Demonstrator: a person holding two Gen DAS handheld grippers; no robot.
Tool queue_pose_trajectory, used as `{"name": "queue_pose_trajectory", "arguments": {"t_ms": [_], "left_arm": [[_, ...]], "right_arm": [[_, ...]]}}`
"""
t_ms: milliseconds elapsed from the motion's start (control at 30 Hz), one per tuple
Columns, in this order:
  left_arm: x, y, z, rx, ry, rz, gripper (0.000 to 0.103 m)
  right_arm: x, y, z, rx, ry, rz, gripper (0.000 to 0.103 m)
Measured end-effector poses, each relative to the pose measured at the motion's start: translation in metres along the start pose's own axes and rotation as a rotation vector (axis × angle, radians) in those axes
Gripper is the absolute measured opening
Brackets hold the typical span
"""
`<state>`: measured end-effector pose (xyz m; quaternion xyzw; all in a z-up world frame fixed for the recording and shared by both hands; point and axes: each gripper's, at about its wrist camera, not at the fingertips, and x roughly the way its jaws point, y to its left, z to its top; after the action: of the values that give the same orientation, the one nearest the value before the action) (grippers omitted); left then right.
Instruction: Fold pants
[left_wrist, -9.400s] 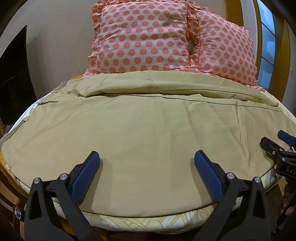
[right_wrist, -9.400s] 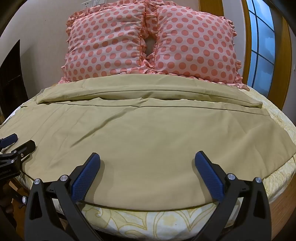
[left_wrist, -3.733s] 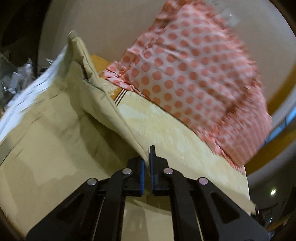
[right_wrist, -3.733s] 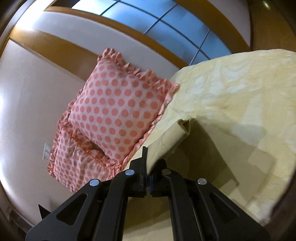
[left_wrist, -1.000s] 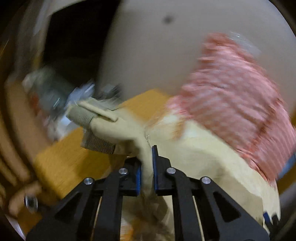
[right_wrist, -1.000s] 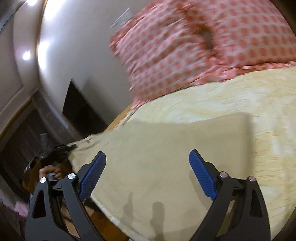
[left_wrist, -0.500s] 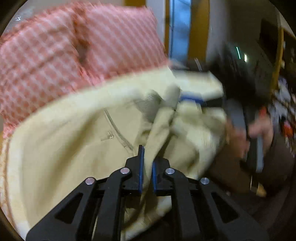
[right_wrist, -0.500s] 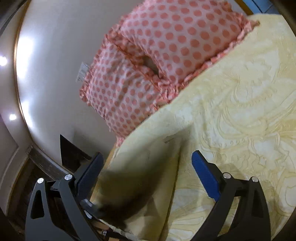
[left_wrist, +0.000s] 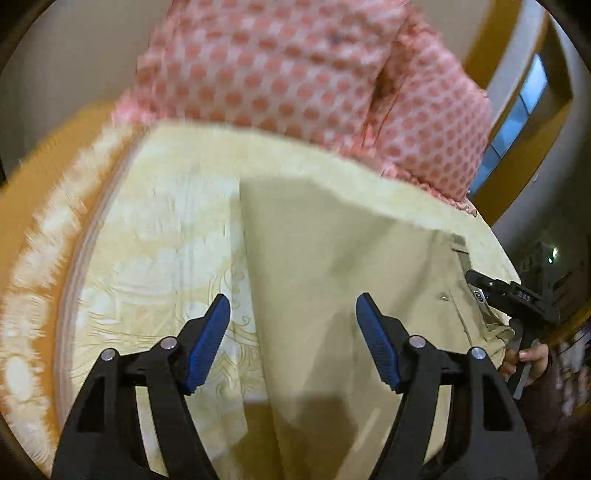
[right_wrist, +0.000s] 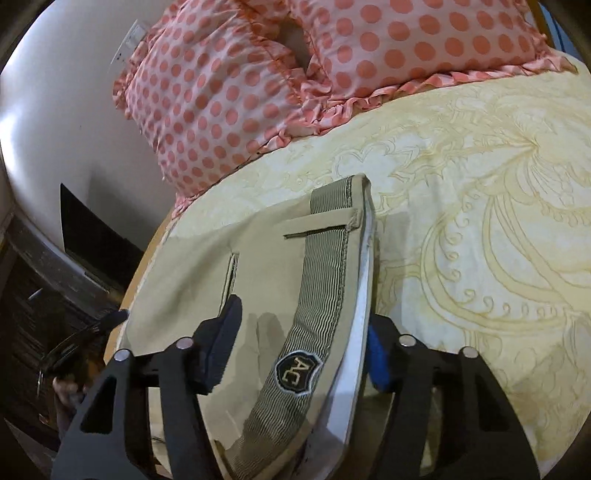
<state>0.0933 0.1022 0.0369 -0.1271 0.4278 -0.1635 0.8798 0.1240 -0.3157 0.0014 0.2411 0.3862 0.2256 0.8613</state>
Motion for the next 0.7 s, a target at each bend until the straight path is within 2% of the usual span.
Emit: {"name": "queue_pose_trajectory", "arguments": {"t_ms": [67,133,200,300,333,367,400,433,500,567,633,700], "left_arm": [[0.02,0.002,0.007,-0.015,0.053,-0.06,0.07],[0.034,-0.006,0.011,0.011,0.085,-0.071,0.07],[0.041,-0.017,0.01,0.047,0.1,-0.075,0.079],[0.051,-0.021,0.019,0.067,0.126,-0.073,0.081],[0.052,-0.022,0.021,0.073,0.137,-0.066,0.077],[0.052,-0.023,0.023,0.075,0.145,-0.052,0.056],[0.051,-0.021,0.023,0.074,0.148,-0.05,0.042],[0.05,-0.02,0.024,0.071,0.149,-0.054,0.037],[0.048,-0.02,0.028,0.072,0.146,-0.066,0.017],[0.044,-0.024,0.034,0.084,0.135,-0.067,0.01],[0.044,-0.031,0.042,0.115,0.116,-0.044,0.008],[0.049,-0.039,0.057,0.145,0.08,-0.027,0.008]], "right_arm": [[0.0,0.0,-0.001,-0.009,0.001,0.011,0.058],[0.001,0.004,-0.003,-0.041,0.016,0.016,0.056],[0.0,0.006,-0.004,-0.06,0.019,0.016,0.056],[0.003,0.007,-0.001,-0.069,0.043,0.027,0.055],[0.005,0.005,0.0,-0.056,0.075,0.055,0.047],[0.006,0.002,0.001,-0.042,0.09,0.074,0.04],[0.009,-0.007,0.002,0.023,0.138,0.191,0.018],[0.008,-0.013,0.002,0.071,0.152,0.252,0.017],[0.008,-0.013,0.005,0.065,0.158,0.272,0.016],[0.009,-0.011,0.013,0.071,0.157,0.287,0.015],[0.01,-0.009,0.029,0.072,0.137,0.31,0.015],[0.011,-0.006,0.051,0.04,0.091,0.291,0.014]]}}
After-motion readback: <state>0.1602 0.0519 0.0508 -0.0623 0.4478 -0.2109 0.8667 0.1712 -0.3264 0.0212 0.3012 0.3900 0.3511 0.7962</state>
